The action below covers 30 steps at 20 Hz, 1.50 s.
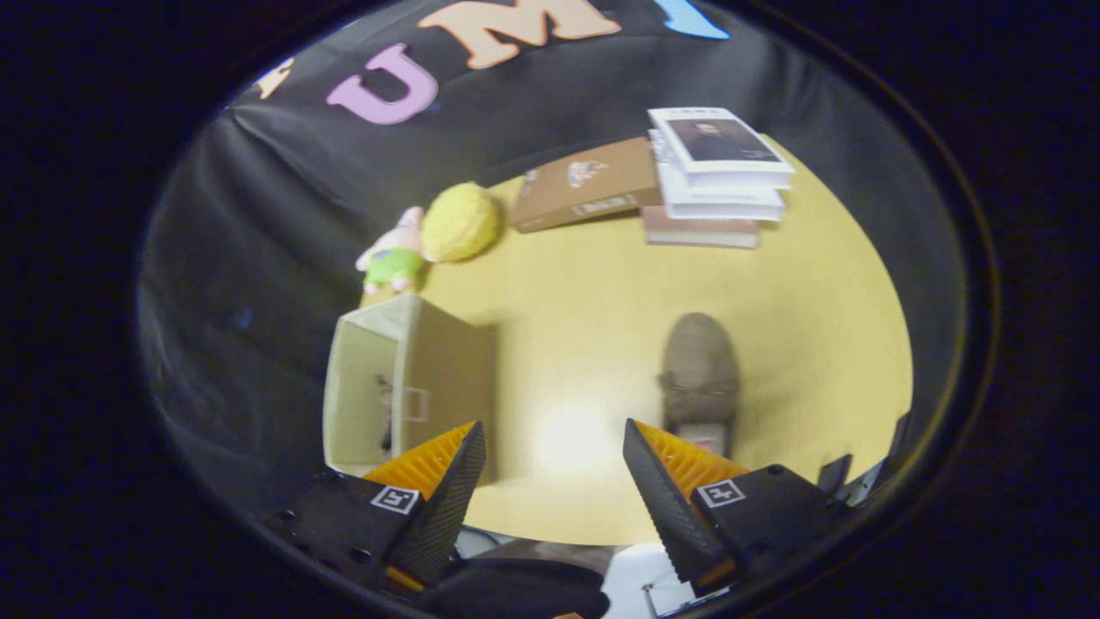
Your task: Open the storage box then place both shoes into the box .Put the left shoe in first, then the right shoe, with the right side of both shoes facing outward in a uniform manner.
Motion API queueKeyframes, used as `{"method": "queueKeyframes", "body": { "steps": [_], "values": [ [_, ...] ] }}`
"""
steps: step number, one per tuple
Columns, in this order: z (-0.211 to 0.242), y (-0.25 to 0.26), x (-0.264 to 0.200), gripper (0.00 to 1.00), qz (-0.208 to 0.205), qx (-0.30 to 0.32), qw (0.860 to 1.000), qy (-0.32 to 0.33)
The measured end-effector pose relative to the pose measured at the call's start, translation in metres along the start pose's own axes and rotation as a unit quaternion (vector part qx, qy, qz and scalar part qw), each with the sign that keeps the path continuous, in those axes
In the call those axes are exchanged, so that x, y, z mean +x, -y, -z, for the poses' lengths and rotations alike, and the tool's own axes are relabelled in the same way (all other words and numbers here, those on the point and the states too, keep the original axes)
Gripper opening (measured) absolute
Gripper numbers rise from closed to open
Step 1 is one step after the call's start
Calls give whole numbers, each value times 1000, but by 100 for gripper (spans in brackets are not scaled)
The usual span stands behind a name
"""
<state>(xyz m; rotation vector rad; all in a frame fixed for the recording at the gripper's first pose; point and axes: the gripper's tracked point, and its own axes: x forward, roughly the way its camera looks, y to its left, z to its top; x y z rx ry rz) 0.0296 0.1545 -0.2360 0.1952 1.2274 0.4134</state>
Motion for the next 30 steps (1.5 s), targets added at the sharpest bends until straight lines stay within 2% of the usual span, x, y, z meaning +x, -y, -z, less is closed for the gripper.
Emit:
{"method": "queueKeyframes", "body": {
  "steps": [5, 8, 13, 16, 19, 23, 24, 27, 30],
  "values": [
    [28, 90, 25, 86, 99, -29, 993, -48],
    [41, 111, 52, 76, 106, -14, 992, -68],
    [53, 152, 79, 47, 162, -28, 982, -97],
    [54, 155, 86, 21, 163, -26, 981, -103],
    [58, 151, 95, 23, 154, -34, 981, -113],
    [58, 151, 91, 10, 154, 23, 981, -118],
    [58, 150, 91, 4, 146, 34, 982, -117],
    [58, 143, 91, 4, 114, 55, 987, -104],
    [52, 115, 86, 4, 56, 109, 989, -80]
  ]
}}
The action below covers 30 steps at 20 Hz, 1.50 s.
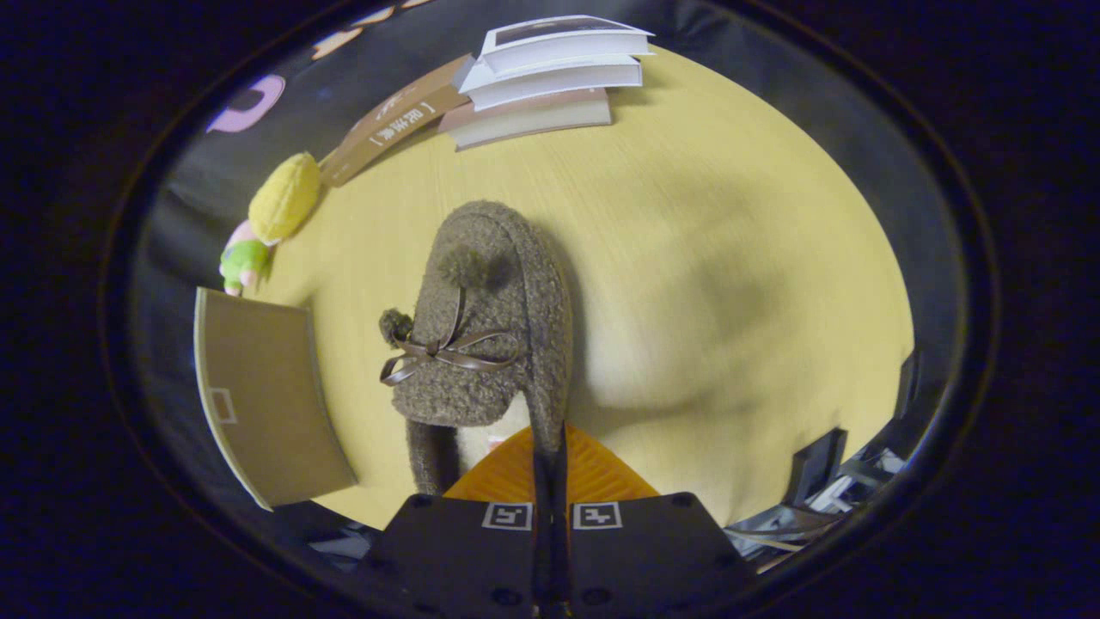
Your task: Open the storage box then place both shoes into the box .Put the left shoe in first, then the right shoe, with the right side of both shoes facing outward in a uniform manner.
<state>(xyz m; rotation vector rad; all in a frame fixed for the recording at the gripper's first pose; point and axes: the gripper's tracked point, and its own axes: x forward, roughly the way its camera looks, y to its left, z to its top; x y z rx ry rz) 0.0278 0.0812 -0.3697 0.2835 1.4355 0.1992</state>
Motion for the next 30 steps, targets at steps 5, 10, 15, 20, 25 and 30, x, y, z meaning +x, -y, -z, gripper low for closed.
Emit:
{"method": "queueKeyframes", "body": {
  "steps": [5, 10, 15, 20, 25, 30],
  "values": [
    [-8, -53, -45, 4, -74, 4, 997, 29],
    [-3, -155, -111, 3, -180, -31, 983, 30],
    [35, -267, -151, 3, -258, -89, 962, -15],
    [66, -324, -115, 3, -221, -129, 966, -43],
    [83, -331, -64, 4, -133, -160, 978, -35],
    [91, -324, -46, 7, -99, -195, 976, -16]
  ]
}}
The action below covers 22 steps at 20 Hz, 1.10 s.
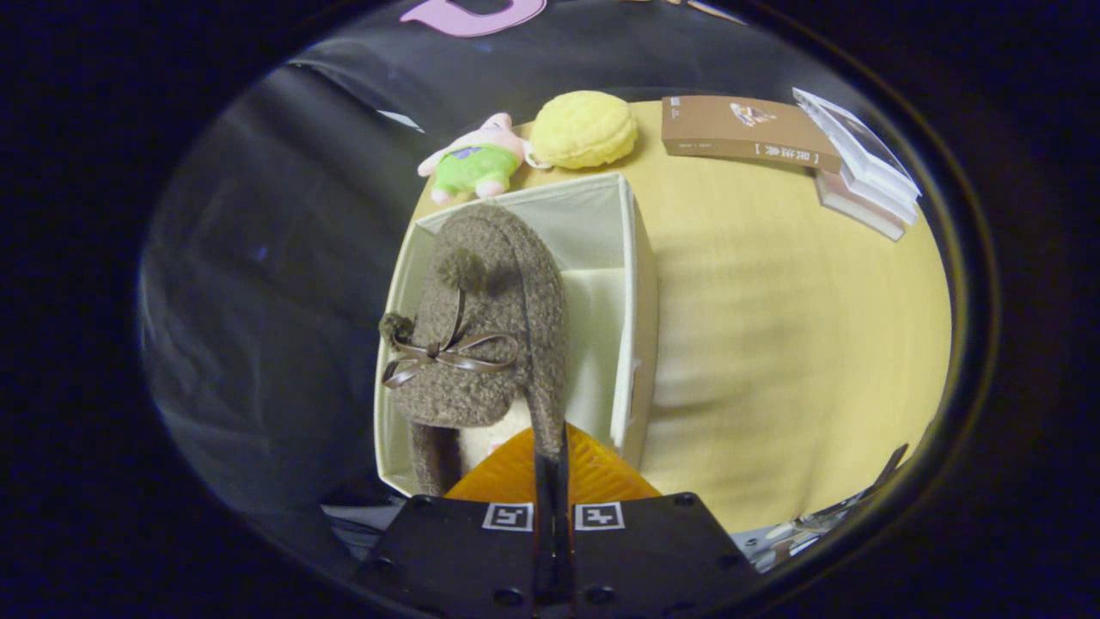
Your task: Open the storage box then place both shoes into the box .Put the left shoe in first, then the right shoe, with the right side of both shoes facing outward in a uniform manner.
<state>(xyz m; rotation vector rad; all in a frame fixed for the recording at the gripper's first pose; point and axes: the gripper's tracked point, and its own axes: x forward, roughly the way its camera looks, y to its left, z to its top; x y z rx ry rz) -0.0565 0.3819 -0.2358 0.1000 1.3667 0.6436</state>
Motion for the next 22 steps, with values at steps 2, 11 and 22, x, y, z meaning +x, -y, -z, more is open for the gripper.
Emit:
{"method": "queueKeyframes", "body": {
  "steps": [2, 11, 22],
  "values": [
    [-3, -15, -2, 14, -27, -2, 1000, 8],
    [-32, -14, -79, 100, -99, -32, 983, 151],
    [-87, 92, -267, 100, 12, -74, 852, 519]
  ]
}}
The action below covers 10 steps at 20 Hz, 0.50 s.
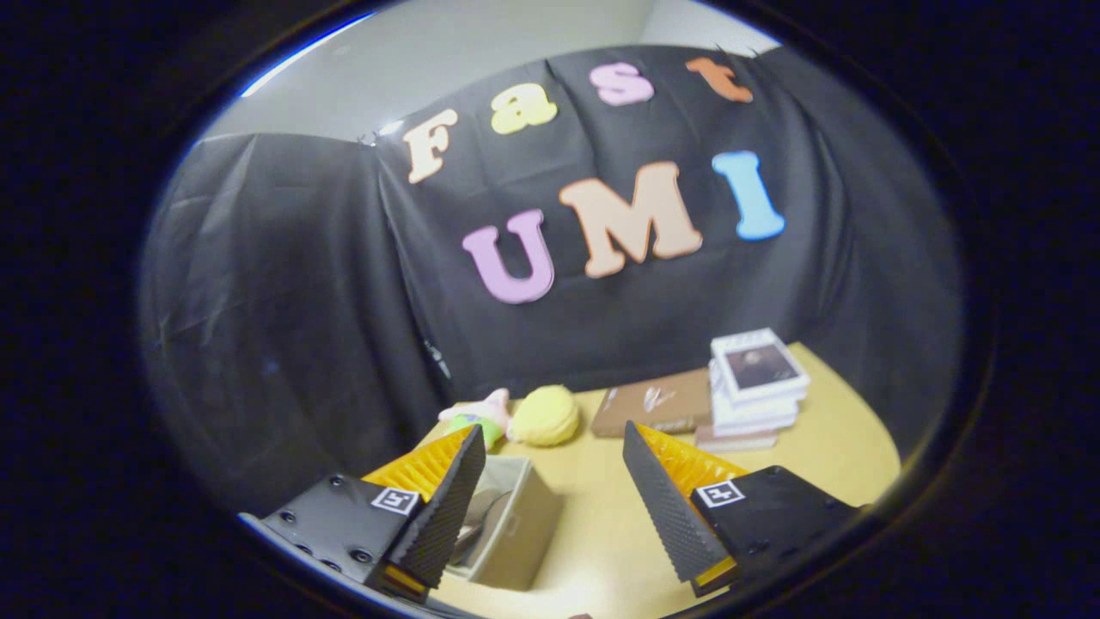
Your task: Open the storage box then place both shoes into the box .Put the left shoe in first, then the right shoe, with the right side of both shoes facing outward in a uniform manner.
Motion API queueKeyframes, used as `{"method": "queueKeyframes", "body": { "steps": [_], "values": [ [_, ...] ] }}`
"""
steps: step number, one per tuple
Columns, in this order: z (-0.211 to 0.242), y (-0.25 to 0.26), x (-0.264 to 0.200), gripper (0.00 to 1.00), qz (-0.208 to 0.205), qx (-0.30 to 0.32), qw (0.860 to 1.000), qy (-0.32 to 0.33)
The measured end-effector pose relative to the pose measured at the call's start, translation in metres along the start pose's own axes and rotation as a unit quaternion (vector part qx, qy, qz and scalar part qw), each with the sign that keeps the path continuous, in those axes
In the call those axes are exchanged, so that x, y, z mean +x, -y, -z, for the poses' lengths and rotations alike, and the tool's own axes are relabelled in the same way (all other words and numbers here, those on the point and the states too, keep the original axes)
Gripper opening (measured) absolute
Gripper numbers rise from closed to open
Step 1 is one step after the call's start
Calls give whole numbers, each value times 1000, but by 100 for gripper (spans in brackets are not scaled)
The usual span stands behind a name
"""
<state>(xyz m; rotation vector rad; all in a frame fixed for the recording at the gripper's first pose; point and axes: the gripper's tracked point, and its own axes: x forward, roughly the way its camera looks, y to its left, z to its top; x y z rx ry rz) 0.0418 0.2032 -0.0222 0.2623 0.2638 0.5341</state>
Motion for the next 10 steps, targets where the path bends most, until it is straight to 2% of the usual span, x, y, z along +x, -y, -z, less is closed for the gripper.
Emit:
{"method": "queueKeyframes", "body": {
  "steps": [2, 6, 10],
  "values": [
    [-18, 4, -12, 100, 7, -37, 998, 45],
    [-47, 2, -34, 100, 12, -34, 992, 120],
    [-65, 25, -52, 100, 54, -73, 981, 171]
  ]
}}
